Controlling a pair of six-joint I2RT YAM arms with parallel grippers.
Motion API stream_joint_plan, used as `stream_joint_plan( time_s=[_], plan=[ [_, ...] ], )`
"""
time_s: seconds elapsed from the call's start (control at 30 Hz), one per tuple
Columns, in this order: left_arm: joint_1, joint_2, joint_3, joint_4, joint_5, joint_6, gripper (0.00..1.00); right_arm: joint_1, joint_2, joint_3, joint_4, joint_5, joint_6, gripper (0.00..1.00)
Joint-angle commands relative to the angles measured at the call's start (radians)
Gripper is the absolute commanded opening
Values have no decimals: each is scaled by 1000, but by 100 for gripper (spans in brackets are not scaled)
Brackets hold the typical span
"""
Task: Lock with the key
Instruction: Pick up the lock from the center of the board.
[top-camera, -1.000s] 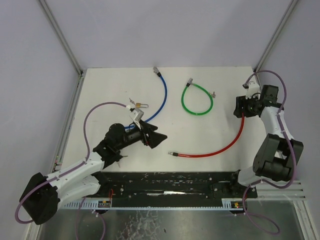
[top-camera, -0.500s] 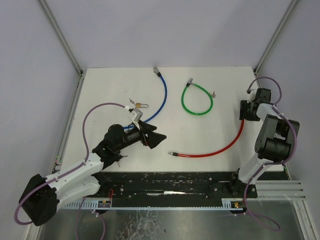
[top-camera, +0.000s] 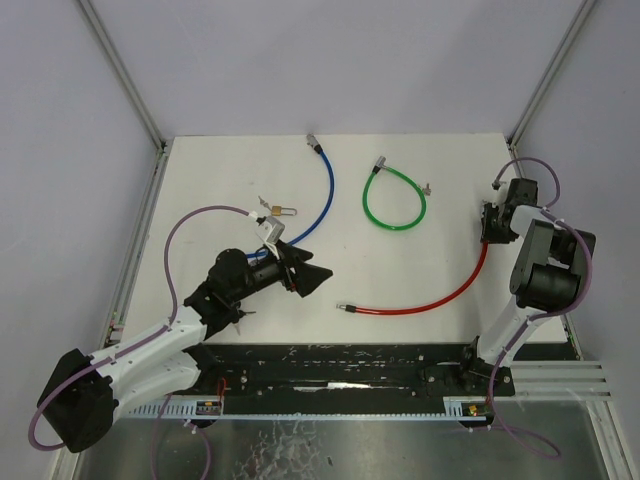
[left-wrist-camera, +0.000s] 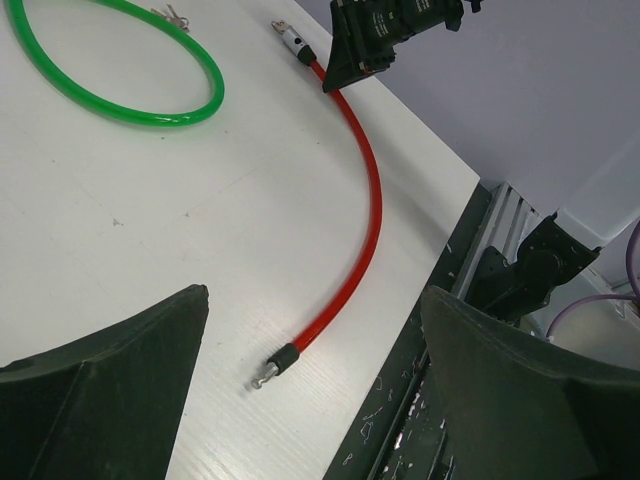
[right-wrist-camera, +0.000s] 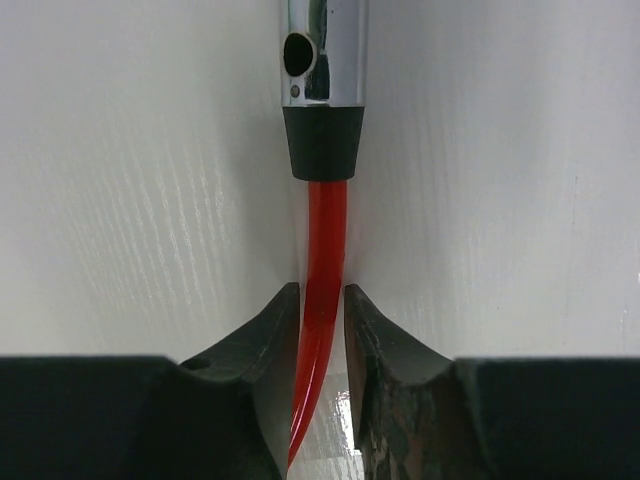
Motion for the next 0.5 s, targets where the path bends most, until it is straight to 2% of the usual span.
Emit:
stream_joint_plan(
  time_s=[0.0, 0.13, 0.3, 0.47],
  plan=[
    [-3, -10, -13, 43, -13, 23, 86, 0, 24, 25, -11, 13, 3, 30],
    [-4, -17, -15, 39, -15, 24, 86, 0, 45, 35, -27, 10, 1, 26],
    [-3, -25, -17, 37, -21, 26, 86, -2, 55, 52, -49, -14, 3, 12],
    [-3, -25, -20, 41, -17, 29, 86, -10, 14, 58, -47, -86, 4, 3]
  ],
)
